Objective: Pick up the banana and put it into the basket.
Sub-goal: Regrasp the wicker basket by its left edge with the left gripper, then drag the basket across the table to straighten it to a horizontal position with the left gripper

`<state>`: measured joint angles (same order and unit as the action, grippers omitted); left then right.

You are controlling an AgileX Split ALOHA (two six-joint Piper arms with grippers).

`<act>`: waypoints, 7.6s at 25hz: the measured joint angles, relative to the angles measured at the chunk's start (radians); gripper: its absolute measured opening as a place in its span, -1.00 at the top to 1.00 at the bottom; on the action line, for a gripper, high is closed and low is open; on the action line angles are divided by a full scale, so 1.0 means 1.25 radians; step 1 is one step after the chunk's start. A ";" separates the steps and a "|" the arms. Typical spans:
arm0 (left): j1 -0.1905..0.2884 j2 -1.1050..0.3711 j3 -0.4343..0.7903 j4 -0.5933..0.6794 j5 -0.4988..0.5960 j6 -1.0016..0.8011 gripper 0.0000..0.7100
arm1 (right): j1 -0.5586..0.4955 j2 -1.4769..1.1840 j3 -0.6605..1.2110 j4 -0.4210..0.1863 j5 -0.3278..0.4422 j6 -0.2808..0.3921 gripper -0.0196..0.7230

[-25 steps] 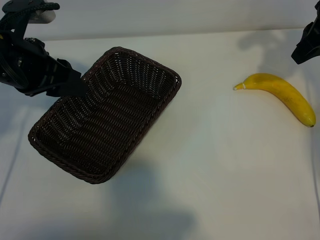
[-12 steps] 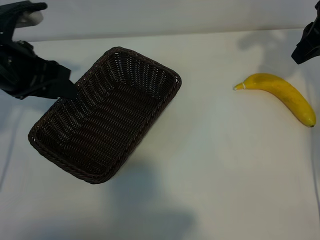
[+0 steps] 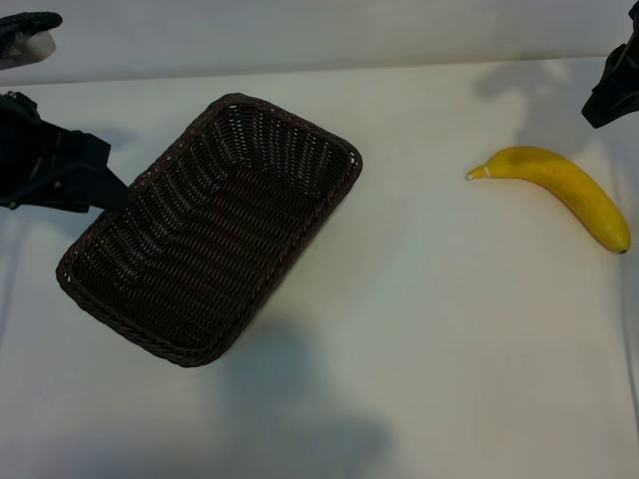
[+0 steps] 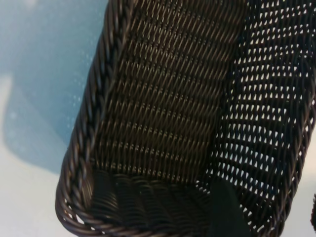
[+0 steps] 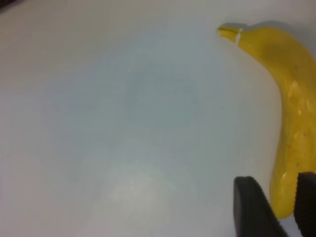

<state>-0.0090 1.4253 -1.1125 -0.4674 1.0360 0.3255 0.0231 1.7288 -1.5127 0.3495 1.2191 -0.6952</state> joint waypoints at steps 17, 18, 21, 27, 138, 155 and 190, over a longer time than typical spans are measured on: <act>0.086 -0.087 0.000 0.003 0.061 -0.088 -0.28 | 0.000 0.000 0.000 0.000 0.000 0.000 0.26; 0.094 -0.087 0.000 0.004 0.067 -0.097 -0.28 | 0.000 0.000 0.000 0.000 0.000 0.000 0.26; 0.109 -0.087 0.000 0.010 0.075 -0.130 -0.28 | 0.000 0.000 0.000 0.000 0.000 0.000 0.26; 0.110 -0.087 0.000 0.032 0.077 -0.184 -0.28 | 0.000 0.000 0.000 0.000 0.000 0.000 0.26; 0.038 0.293 0.156 -0.009 -0.193 -0.292 -0.01 | 0.000 0.000 0.000 -0.001 -0.059 0.065 0.27; 0.038 0.175 -0.025 -0.078 0.015 -0.220 0.15 | 0.000 0.000 0.000 -0.001 -0.058 0.065 0.27; 0.038 0.140 -0.210 -0.023 0.103 0.036 0.15 | 0.000 0.000 0.000 -0.001 -0.049 0.065 0.27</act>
<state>0.0382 1.6003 -1.3752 -0.4959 1.1654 0.3705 0.0231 1.7288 -1.5127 0.3477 1.1581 -0.6138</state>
